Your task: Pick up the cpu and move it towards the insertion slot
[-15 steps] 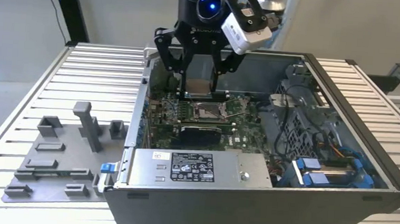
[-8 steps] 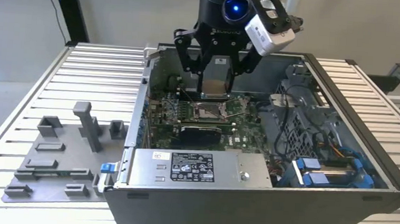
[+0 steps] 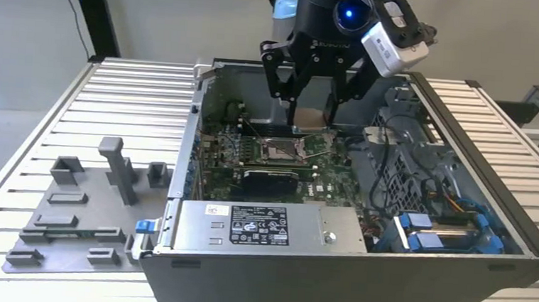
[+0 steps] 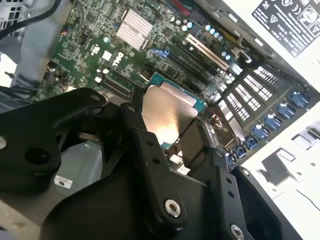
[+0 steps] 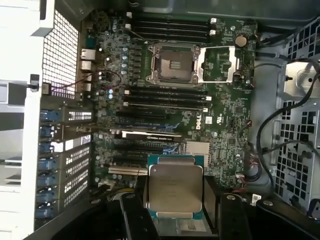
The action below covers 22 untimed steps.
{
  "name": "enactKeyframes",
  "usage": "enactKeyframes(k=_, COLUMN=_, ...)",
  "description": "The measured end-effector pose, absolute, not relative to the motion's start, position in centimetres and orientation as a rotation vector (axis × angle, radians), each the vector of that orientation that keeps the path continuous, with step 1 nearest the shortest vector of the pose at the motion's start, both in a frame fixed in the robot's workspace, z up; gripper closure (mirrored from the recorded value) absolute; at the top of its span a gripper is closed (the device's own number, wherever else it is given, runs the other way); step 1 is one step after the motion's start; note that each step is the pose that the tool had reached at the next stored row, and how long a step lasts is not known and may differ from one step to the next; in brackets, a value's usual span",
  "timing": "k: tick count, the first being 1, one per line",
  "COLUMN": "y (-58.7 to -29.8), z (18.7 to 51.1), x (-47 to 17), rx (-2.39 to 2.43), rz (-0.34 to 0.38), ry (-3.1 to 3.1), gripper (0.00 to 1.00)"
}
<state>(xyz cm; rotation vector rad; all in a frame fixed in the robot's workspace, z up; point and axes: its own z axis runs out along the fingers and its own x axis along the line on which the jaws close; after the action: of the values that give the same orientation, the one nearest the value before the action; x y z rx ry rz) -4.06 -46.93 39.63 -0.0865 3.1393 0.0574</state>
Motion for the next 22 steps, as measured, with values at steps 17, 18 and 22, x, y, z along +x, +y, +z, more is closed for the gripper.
enactKeyframes(k=17, y=-44.9, z=39.6, x=-3.7, rx=-0.086, rz=0.057, ry=3.139, gripper=1.00)
enactKeyframes(k=18, y=-44.6, z=39.6, x=-3.7, rx=-0.086, rz=0.058, ry=3.139, gripper=1.00)
enactKeyframes(k=22, y=-43.5, z=39.6, x=-3.7, rx=-0.085, rz=0.057, ry=3.139, gripper=1.00)
